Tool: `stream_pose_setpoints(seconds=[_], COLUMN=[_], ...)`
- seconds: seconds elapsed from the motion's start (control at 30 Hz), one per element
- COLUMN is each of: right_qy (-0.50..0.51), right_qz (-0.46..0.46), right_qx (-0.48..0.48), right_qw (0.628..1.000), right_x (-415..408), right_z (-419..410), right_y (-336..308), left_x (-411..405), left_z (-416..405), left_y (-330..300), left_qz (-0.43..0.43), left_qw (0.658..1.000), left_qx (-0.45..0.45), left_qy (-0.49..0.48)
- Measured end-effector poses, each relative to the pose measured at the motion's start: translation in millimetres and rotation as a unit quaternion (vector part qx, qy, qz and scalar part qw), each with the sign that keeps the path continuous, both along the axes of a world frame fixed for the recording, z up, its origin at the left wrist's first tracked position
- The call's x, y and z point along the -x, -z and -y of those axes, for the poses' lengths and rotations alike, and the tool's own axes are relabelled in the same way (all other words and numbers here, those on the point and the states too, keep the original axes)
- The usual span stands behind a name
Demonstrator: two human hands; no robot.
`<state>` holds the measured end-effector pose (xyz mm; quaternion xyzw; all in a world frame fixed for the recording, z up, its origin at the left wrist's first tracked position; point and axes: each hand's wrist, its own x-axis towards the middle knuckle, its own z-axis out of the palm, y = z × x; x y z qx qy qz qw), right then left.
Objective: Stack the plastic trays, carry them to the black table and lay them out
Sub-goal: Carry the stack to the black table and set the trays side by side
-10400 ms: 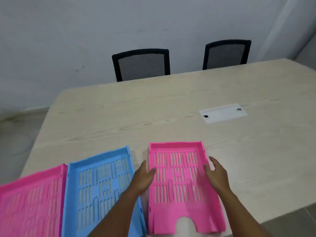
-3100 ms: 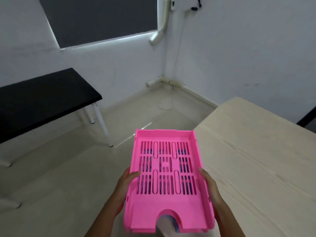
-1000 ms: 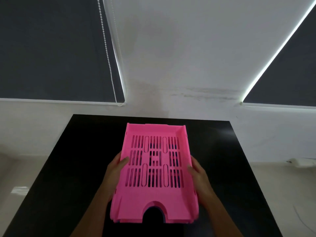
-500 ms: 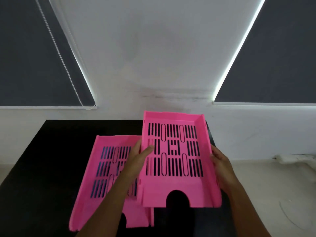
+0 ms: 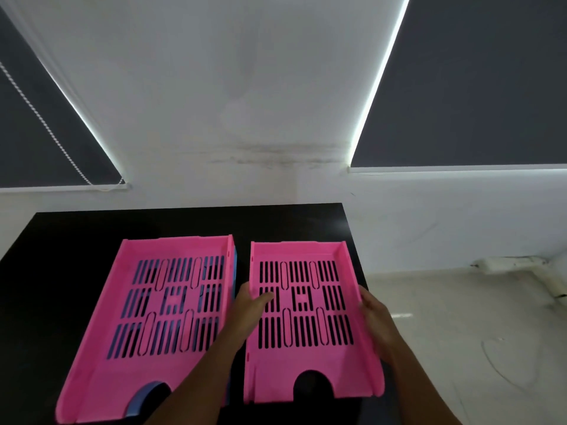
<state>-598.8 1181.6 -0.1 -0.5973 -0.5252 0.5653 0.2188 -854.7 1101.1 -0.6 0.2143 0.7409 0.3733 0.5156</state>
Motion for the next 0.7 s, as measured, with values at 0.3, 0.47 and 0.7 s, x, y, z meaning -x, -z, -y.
stream_pose_setpoints(seconds=[0.3,0.47,0.7], right_qy=[-0.038,-0.004,0.04], right_qz=[0.041,0.059,0.036], right_qx=[-0.018,-0.041,-0.104], right_qw=[0.998,0.997,0.993], right_x=[10.8,20.3,77.7], right_z=[0.0,-3.2,-15.1], right_y=[8.0,-0.8,-27.4], left_x=[10.9,7.1,36.6], left_z=[-6.2,-5.2,2.0], left_y=[20.6,-18.8,-59.2], left_qz=[-0.017,0.008,0.01], left_qw=[1.0,1.0,0.997], left_qx=[0.022,-0.006,-0.078], left_qy=[-0.003,-0.001,-0.026])
